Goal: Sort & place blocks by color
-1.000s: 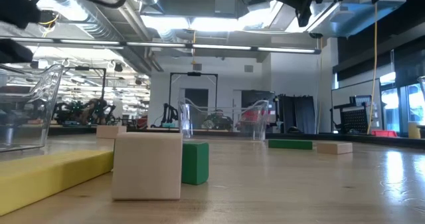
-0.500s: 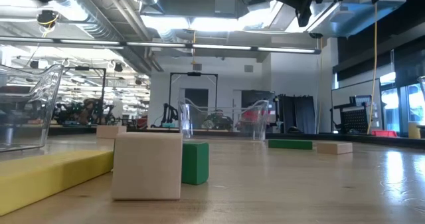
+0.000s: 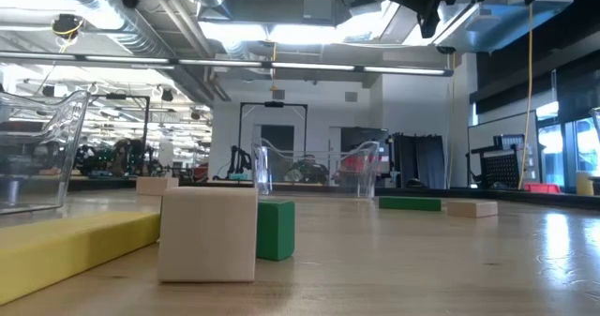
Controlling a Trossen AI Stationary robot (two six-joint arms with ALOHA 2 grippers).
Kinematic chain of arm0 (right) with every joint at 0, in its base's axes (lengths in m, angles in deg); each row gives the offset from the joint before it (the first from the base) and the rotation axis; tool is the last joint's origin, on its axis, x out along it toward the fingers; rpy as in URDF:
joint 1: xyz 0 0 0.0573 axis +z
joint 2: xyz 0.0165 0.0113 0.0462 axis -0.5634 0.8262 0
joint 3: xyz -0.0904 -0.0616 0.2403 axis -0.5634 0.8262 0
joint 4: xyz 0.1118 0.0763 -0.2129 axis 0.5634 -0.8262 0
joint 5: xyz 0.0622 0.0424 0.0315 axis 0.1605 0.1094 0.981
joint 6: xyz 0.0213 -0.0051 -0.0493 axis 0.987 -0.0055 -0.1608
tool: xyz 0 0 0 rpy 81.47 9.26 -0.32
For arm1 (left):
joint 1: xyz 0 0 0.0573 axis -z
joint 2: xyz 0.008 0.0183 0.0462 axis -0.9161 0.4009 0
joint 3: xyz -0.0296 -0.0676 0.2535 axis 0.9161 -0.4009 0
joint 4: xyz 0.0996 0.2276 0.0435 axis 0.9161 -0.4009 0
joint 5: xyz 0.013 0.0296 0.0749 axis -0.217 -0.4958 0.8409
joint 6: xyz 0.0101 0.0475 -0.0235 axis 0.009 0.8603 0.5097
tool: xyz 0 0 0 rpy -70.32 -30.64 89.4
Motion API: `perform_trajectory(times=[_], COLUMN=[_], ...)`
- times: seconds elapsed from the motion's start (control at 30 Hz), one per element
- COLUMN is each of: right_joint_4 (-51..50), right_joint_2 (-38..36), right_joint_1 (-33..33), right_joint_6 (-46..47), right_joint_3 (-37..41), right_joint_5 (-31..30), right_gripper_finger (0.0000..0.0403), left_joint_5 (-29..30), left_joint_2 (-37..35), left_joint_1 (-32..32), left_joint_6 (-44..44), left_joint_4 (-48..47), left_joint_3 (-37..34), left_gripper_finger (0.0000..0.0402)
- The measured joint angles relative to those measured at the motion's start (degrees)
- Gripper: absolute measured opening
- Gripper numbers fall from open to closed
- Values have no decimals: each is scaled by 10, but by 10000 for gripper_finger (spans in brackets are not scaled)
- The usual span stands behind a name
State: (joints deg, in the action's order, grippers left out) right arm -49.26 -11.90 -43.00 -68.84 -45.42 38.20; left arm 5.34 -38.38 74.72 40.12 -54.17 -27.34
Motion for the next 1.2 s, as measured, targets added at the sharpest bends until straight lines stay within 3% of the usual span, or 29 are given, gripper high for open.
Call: perform_trajectory(times=[0.13, 0.3, 1.2], right_joint_4=[0, 0, 1], right_joint_2=[0, 0, 0], right_joint_1=[0, 0, 0], right_joint_6=[0, -1, 1], right_joint_3=[0, 0, 0], right_joint_5=[0, 0, 0], right_gripper_finger=[116, 116, 116], left_joint_5=[-49, -69, -101], left_joint_2=[-34, -35, -11], left_joint_1=[-46, -65, -66], left_joint_6=[-45, -102, -59], left_joint_4=[164, 286, 348], left_joint_3=[-104, -178, -179], left_gripper_finger=[231, 231, 231])
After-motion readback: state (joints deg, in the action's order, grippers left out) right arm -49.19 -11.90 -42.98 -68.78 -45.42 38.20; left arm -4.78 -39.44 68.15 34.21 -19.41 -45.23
